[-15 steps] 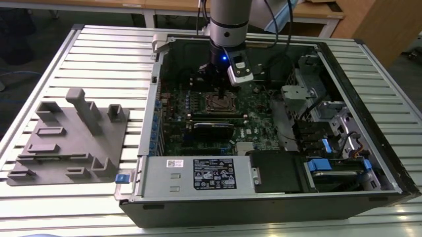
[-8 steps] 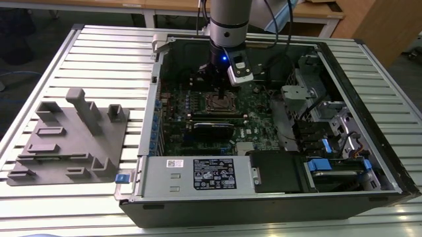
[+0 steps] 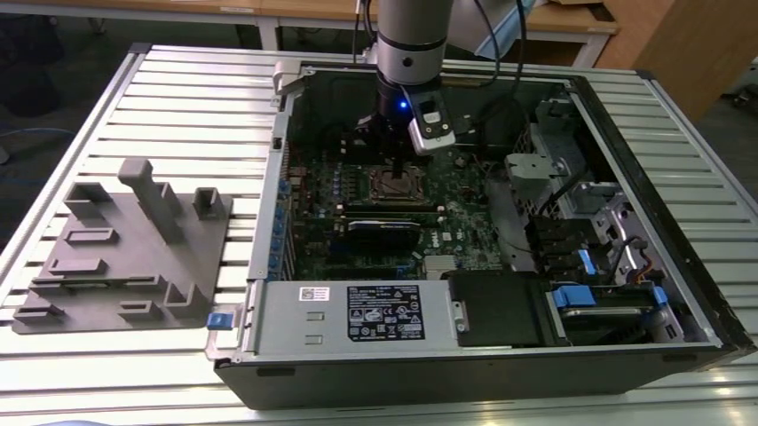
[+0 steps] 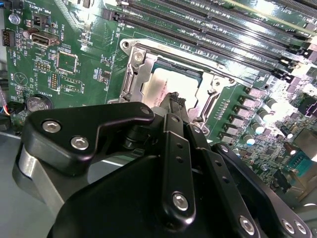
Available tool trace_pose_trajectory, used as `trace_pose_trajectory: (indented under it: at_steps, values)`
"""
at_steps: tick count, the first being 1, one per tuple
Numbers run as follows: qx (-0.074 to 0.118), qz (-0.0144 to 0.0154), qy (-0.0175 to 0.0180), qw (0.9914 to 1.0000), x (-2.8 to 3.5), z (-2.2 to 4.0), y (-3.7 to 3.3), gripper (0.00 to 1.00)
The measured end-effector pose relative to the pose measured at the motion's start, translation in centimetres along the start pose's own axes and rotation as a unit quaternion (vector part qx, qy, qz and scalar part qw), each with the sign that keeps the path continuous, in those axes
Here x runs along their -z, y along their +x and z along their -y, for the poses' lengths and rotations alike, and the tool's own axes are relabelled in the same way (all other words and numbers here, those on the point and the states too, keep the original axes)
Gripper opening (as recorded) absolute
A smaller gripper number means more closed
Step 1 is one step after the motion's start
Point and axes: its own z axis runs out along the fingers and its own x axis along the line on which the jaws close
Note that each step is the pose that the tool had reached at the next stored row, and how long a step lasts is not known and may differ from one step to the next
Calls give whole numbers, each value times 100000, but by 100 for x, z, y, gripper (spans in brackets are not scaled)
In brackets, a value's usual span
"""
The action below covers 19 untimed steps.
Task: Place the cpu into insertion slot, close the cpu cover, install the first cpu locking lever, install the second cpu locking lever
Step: 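Install the first cpu locking lever, then install the second cpu locking lever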
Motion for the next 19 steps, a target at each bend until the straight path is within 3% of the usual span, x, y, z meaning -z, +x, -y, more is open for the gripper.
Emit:
trace_pose_trajectory:
  at_steps: [19]
  values:
    - [0, -18, 37, 100000, 34, 0, -2, 11]
